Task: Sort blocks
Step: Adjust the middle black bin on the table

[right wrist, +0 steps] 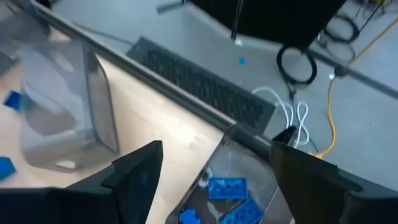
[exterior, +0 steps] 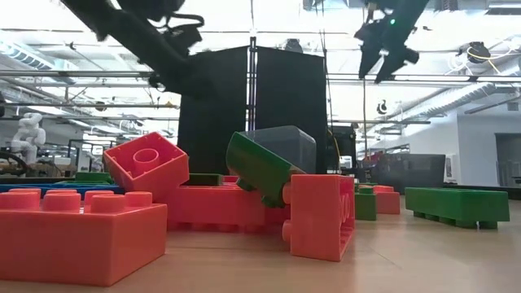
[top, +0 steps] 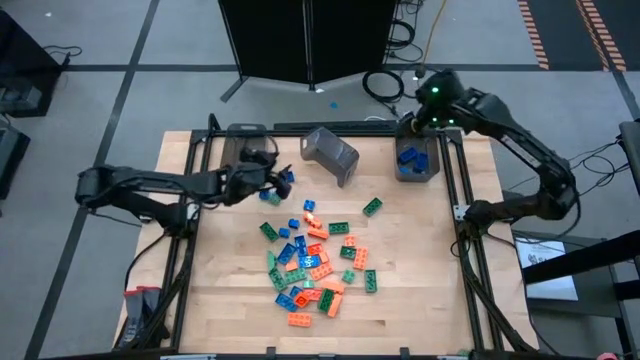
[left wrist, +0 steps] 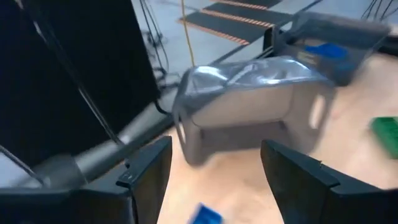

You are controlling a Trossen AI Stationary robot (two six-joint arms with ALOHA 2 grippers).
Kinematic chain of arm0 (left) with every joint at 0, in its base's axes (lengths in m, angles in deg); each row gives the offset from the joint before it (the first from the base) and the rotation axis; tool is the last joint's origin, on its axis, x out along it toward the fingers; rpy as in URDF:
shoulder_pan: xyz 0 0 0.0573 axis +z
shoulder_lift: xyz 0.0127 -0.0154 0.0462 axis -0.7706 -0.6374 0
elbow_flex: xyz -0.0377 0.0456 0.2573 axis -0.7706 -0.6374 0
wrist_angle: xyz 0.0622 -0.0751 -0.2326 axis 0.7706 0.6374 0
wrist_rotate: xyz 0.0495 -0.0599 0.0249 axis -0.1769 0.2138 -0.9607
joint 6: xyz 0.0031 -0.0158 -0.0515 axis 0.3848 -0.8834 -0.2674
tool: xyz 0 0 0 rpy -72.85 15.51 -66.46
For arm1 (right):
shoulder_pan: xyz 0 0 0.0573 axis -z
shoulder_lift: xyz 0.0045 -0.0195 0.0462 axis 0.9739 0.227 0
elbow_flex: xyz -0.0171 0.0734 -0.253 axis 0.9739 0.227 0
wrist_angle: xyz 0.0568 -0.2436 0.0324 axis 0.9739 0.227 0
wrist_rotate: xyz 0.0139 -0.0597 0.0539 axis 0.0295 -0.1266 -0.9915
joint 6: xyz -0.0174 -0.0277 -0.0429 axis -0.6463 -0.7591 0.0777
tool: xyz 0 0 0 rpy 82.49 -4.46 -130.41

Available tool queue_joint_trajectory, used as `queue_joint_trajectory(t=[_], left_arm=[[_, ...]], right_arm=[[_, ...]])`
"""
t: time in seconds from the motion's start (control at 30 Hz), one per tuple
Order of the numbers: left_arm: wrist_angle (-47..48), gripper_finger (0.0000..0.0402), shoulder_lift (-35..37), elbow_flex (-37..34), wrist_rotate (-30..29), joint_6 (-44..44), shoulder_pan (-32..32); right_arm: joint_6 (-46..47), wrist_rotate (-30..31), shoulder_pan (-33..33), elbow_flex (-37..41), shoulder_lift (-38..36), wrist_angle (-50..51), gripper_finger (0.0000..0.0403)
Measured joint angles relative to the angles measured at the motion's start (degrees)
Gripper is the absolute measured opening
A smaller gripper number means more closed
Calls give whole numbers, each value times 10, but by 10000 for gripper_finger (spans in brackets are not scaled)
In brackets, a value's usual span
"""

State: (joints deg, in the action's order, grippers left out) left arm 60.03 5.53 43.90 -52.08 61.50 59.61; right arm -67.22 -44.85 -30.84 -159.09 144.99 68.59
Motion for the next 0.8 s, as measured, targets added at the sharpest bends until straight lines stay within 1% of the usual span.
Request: queue_joint_trajectory(t=[0.07, 0.17, 0.2, 0.27, 0.33, 0.37, 0.53, 0.63, 0.7, 0.8], left_arm=[[-29, 248, -26, 7, -1, 44, 13], [-53, 248, -55, 36, 5, 67, 31], [-63, 248, -64, 51, 10, 91, 35], [-72, 248, -85, 84, 16, 176, 43], [-62, 248, -112, 120, 27, 264, 49], [-53, 248, -126, 136, 33, 295, 53], [38, 248, -192, 213, 76, 374, 62], [63, 248, -232, 230, 80, 447, 61], [60, 248, -252, 235, 79, 500, 60], [56, 248, -272, 237, 76, 555, 58]], right_arm=[[-1, 0, 0, 0, -16, 1, 294], [-3, 1, 0, 0, -35, 7, 294], [-5, 1, 0, 0, -40, 9, 294], [-10, 1, 0, 0, -47, 11, 294], [-13, 1, 0, 0, -51, 11, 294], [-16, 1, 0, 0, -52, 11, 294], [-31, 2, 0, 0, -52, 16, 294], [-44, 2, 0, 0, -52, 15, 294], [-50, 2, 0, 0, -52, 15, 294], [-55, 2, 0, 0, -52, 15, 294]])
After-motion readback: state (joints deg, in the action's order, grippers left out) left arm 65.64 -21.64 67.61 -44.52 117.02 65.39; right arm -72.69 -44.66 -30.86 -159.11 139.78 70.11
